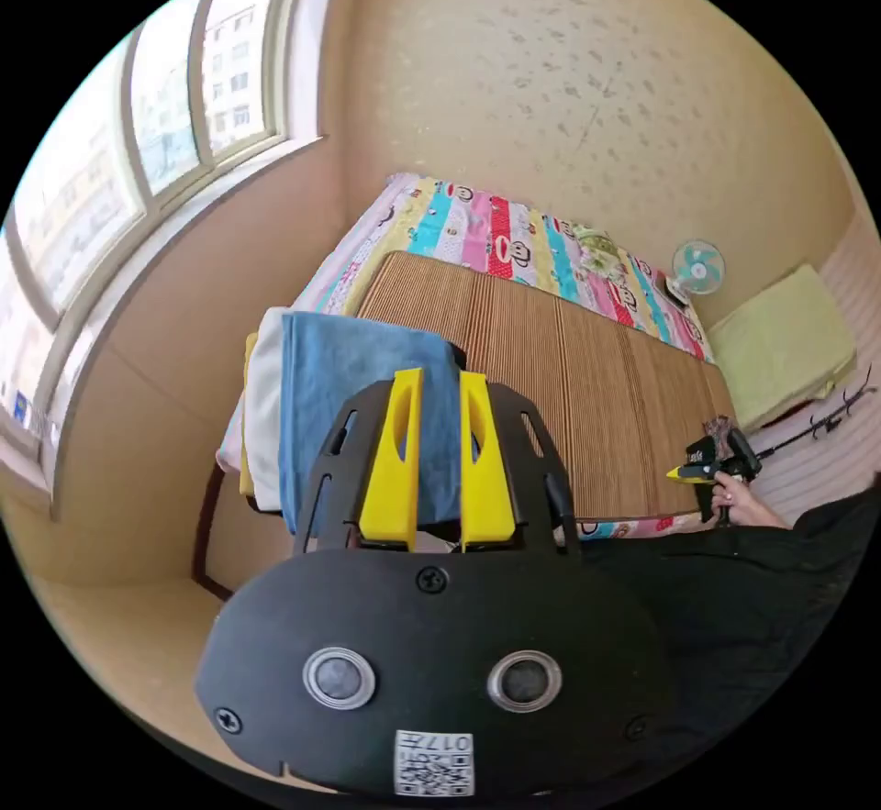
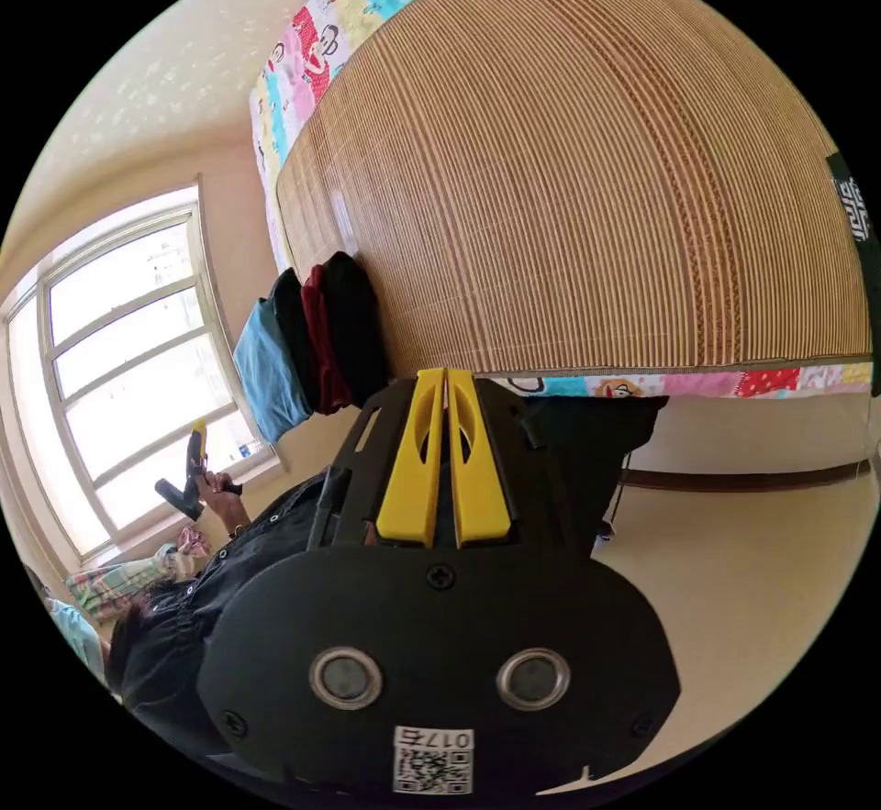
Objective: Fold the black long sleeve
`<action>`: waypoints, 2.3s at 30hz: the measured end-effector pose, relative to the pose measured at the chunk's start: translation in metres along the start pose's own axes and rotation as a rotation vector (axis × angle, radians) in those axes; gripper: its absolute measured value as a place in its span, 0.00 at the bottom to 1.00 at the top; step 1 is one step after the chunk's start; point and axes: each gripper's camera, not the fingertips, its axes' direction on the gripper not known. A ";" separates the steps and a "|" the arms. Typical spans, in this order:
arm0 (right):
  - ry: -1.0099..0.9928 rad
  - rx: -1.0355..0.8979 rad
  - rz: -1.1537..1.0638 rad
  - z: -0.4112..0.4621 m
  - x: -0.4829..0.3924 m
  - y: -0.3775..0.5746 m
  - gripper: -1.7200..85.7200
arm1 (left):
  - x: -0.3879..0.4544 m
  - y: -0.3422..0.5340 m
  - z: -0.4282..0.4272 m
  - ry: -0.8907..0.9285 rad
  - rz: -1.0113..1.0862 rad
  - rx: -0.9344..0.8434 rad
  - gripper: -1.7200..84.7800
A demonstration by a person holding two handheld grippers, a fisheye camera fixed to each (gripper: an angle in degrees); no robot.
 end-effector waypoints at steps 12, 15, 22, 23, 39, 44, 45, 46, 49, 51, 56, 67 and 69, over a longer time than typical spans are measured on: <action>-0.263 0.189 0.328 -0.061 0.164 0.061 0.05 | 0.338 -0.007 0.131 0.501 0.305 -0.246 0.08; -0.244 0.230 0.413 -0.103 0.214 0.066 0.07 | 0.407 -0.007 0.143 0.480 0.371 -0.273 0.08; -0.235 0.385 0.351 -0.207 0.244 -0.014 0.12 | 0.492 0.016 0.170 0.480 0.302 -0.374 0.08; -0.209 0.392 0.340 -0.214 0.240 -0.035 0.13 | 0.498 0.023 0.173 0.473 0.282 -0.397 0.08; -0.432 0.525 -0.094 -0.173 0.144 0.034 0.04 | 0.479 0.088 0.174 0.347 0.078 -0.399 0.08; -0.638 0.496 -0.802 -0.261 0.043 0.146 0.04 | 0.490 0.077 0.184 0.505 0.163 -0.362 0.10; -0.655 0.481 -0.885 -0.269 0.030 0.157 0.04 | 0.494 0.071 0.185 0.547 0.199 -0.346 0.11; -0.698 0.455 -1.058 -0.283 0.005 0.179 0.04 | 0.496 0.068 0.185 0.563 0.219 -0.337 0.11; -0.851 0.398 -1.461 -0.309 -0.053 0.230 0.04 | 0.500 0.045 0.175 0.629 0.326 -0.271 0.11; -0.924 0.384 -1.627 -0.316 -0.080 0.253 0.03 | 0.495 0.023 0.155 0.718 0.383 -0.176 0.12; -1.159 0.385 -1.833 -0.299 -0.142 0.289 0.03 | 0.468 -0.016 0.119 1.011 0.443 -0.065 0.12; -1.851 0.024 -2.199 -0.203 -0.281 0.334 0.03 | 0.428 -0.018 0.111 1.170 0.597 -0.113 0.19; -1.804 0.010 -2.219 -0.186 -0.304 0.343 0.03 | 0.429 -0.004 0.116 1.266 0.624 -0.120 0.20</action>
